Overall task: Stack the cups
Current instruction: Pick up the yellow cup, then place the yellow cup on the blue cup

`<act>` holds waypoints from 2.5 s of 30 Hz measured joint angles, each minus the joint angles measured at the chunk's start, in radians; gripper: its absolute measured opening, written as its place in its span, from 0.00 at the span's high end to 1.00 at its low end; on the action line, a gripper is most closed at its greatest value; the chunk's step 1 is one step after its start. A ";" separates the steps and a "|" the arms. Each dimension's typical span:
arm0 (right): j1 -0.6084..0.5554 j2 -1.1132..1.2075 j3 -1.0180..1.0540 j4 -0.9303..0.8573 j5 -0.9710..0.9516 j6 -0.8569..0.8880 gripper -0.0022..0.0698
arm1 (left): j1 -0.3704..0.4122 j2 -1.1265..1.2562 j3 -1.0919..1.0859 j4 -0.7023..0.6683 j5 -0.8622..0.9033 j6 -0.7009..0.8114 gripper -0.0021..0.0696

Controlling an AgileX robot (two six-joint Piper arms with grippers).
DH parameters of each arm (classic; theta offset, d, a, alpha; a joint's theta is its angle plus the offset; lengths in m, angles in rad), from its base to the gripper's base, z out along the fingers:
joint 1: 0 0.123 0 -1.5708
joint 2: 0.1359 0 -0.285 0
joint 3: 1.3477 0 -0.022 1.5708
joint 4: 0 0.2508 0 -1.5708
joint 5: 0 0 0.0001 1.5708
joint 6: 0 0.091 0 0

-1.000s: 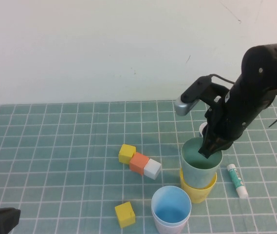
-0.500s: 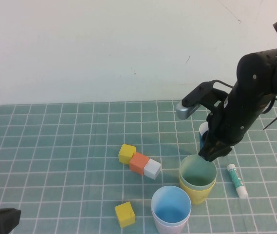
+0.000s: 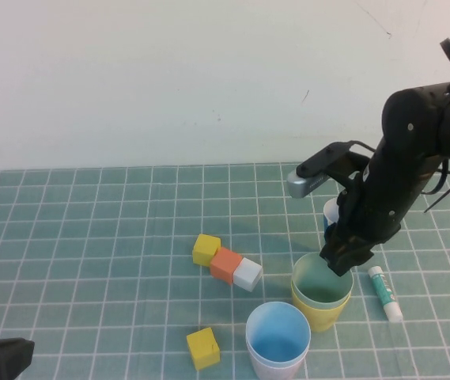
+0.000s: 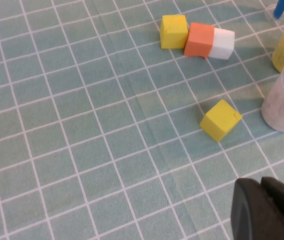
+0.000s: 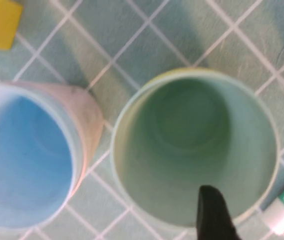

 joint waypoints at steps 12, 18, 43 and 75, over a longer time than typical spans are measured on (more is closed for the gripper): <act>0.000 0.159 0.000 0.009 -0.058 0.062 0.50 | 0.000 0.000 0.000 0.000 0.015 0.000 0.97; 0.000 0.168 0.000 0.029 -0.060 0.013 0.87 | 0.000 0.000 0.000 0.000 0.022 0.000 0.97; 0.152 -0.270 0.000 -0.036 0.186 -0.126 0.93 | 0.000 0.000 0.000 0.000 0.022 0.000 0.97; 0.179 -0.280 0.032 0.057 0.017 -0.153 0.89 | 0.000 0.000 0.000 0.000 0.080 0.000 0.97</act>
